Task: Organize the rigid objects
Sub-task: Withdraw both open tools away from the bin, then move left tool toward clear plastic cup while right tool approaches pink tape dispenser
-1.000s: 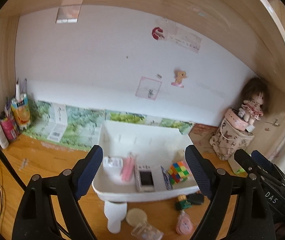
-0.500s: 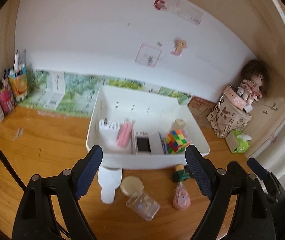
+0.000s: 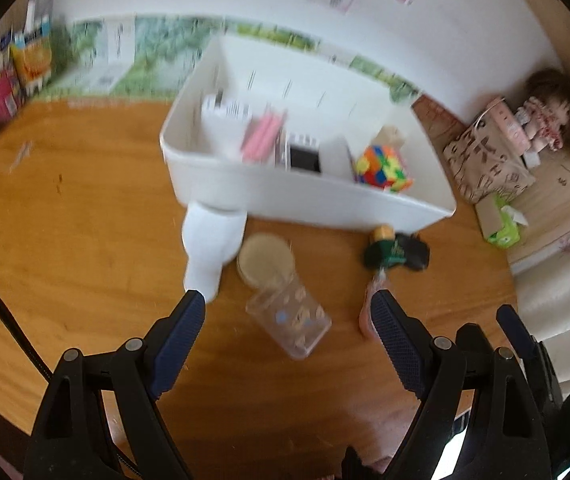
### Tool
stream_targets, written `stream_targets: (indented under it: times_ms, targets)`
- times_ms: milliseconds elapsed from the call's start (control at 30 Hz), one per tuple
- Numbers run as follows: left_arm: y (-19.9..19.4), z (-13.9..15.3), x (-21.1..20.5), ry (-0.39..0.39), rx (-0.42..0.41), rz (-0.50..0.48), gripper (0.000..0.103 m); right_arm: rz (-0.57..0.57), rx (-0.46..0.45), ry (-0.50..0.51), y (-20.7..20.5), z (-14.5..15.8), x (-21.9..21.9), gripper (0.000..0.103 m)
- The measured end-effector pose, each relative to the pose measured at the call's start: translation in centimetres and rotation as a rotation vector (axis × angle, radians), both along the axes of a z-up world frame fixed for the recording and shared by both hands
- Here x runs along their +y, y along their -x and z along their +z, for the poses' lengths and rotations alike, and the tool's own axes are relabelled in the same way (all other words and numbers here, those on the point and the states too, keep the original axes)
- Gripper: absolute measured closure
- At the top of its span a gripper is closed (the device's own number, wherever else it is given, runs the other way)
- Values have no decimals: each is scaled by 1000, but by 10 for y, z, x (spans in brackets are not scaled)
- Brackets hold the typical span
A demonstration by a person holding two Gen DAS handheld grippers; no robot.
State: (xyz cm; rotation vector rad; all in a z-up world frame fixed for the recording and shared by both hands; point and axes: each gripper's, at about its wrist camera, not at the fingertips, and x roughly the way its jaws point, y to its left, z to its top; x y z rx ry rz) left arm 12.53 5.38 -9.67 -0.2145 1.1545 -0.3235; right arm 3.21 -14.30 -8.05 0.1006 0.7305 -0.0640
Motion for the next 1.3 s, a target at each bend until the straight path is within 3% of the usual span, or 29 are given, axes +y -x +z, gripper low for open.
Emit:
stream_targets:
  times_ms: [300,667,1033,1300]
  targets:
    - [0,-18,-8,-10,136,123,16,160,47,-7,-6,-14,-17,18]
    - [9,-43,-11,3,296,332,16,339,180,-47,-29,-38,-56,18]
    - [12,-64,-25,73,354,492,16,599,320,-93,-58,-64,-58,18]
    - [9,-77,-32,89,389,543,16,718,394,9,-68,-83,-30,18]
